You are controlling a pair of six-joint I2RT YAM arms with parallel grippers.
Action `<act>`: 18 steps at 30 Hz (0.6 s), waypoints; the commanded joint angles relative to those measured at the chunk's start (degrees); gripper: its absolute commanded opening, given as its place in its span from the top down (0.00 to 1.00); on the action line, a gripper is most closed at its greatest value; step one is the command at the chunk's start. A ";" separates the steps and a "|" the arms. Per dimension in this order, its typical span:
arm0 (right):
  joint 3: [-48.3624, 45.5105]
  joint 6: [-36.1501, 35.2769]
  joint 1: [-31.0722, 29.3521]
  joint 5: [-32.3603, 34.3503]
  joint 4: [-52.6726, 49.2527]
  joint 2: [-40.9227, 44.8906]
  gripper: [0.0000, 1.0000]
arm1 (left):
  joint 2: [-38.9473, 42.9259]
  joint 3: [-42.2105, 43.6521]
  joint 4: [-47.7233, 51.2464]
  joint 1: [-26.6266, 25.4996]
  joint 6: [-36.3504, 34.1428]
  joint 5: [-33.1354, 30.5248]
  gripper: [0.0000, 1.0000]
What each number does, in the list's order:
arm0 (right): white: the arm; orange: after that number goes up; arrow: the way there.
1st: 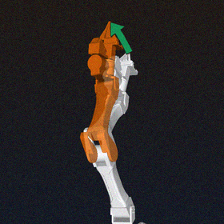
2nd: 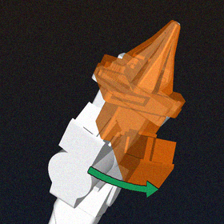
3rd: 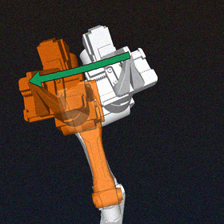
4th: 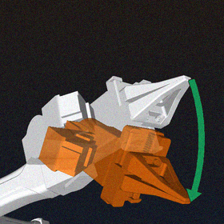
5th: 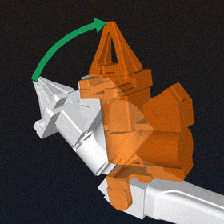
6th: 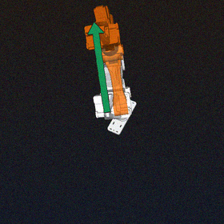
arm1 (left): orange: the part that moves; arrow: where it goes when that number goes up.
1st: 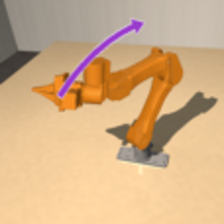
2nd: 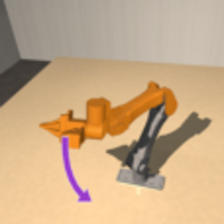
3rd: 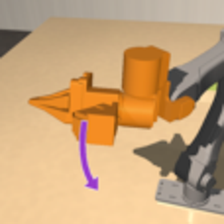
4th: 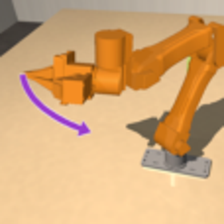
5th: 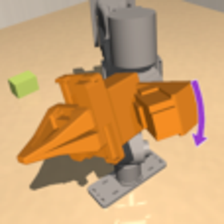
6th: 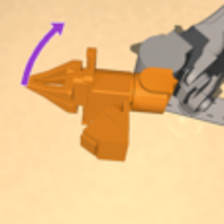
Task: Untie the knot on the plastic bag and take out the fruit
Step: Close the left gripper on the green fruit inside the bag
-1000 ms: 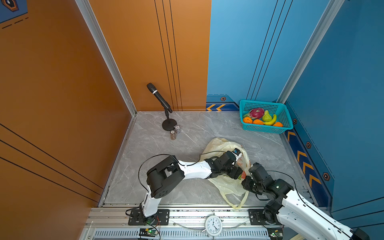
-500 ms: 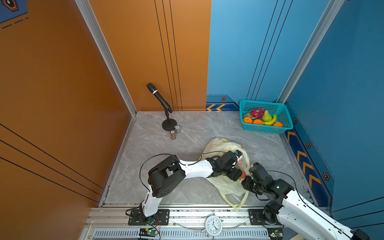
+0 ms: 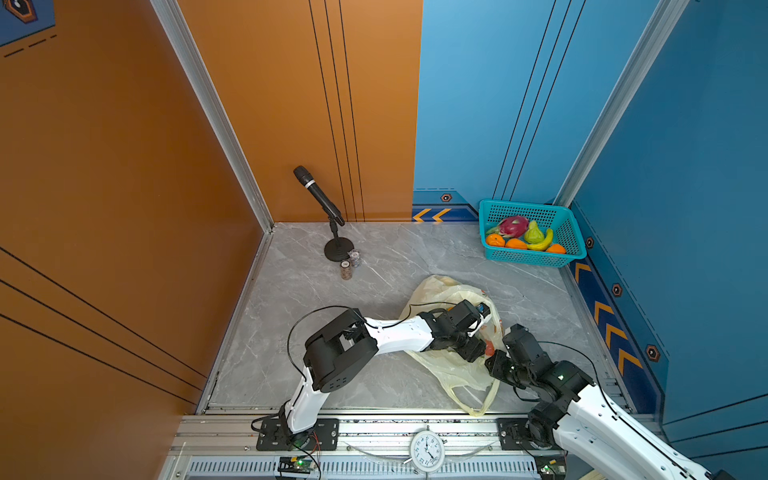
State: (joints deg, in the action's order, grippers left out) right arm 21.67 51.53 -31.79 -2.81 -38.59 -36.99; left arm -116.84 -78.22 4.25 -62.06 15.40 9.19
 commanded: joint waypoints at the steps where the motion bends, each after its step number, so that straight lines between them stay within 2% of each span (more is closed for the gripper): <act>1: 0.29 0.73 0.51 0.18 -1.13 -0.24 0.75 | 3.98 1.16 0.46 -0.34 0.00 -0.06 0.49; 11: 0.02 0.68 0.77 -0.33 -0.47 -0.64 0.75 | 11.63 6.78 -5.48 -0.32 -1.47 1.14 0.51; 15: 0.03 0.81 0.85 -1.37 0.17 -0.32 0.74 | 15.48 11.37 -11.53 -0.34 -3.50 1.14 0.52; 16: 0.17 0.69 0.93 -1.55 0.19 0.06 0.72 | 16.40 12.38 -13.14 -0.25 -4.12 1.16 0.52; 18: 0.58 0.05 1.09 -1.08 -0.48 1.35 0.62 | 18.44 15.02 -17.20 -0.01 -5.62 0.94 0.52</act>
State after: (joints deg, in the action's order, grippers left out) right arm 21.67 51.86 -31.05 -3.49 -38.54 -36.93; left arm -101.41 -65.84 -6.31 -62.04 12.91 9.26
